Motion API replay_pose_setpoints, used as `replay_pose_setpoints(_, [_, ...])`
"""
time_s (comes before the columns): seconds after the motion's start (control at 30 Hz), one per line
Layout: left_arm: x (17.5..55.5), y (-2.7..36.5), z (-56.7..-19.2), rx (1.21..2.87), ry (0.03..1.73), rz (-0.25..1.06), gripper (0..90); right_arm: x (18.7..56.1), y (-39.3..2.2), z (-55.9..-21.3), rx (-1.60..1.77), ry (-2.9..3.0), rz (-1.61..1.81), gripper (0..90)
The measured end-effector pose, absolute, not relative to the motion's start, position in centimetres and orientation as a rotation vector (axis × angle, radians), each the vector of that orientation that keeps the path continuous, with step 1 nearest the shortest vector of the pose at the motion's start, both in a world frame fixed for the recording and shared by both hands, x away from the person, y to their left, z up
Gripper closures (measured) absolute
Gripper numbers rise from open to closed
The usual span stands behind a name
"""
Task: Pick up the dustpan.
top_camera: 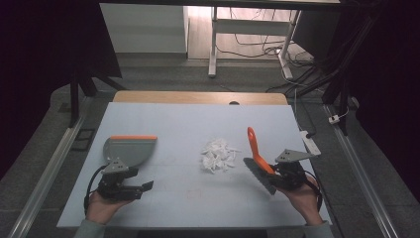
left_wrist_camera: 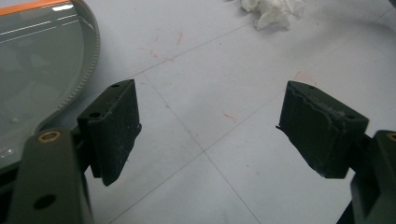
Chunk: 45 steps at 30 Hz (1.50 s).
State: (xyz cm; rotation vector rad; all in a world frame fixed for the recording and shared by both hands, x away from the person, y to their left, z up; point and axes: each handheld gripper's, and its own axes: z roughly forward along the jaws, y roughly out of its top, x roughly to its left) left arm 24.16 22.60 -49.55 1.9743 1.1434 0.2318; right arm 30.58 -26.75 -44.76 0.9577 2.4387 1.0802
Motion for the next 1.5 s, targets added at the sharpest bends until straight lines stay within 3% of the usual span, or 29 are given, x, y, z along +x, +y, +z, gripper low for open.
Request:
replay_pose_setpoints(0.73, [24.2,22.1,-48.8,1.98,1.142,0.245,20.9,30.5,-26.8,-44.8,0.965,2.435,1.077,70.7])
replay_pose_setpoints(1.5, [26.0,24.0,-46.4,1.974,1.418,0.227,20.3,30.5,-27.1,-44.9,0.963,2.437,1.083,70.7])
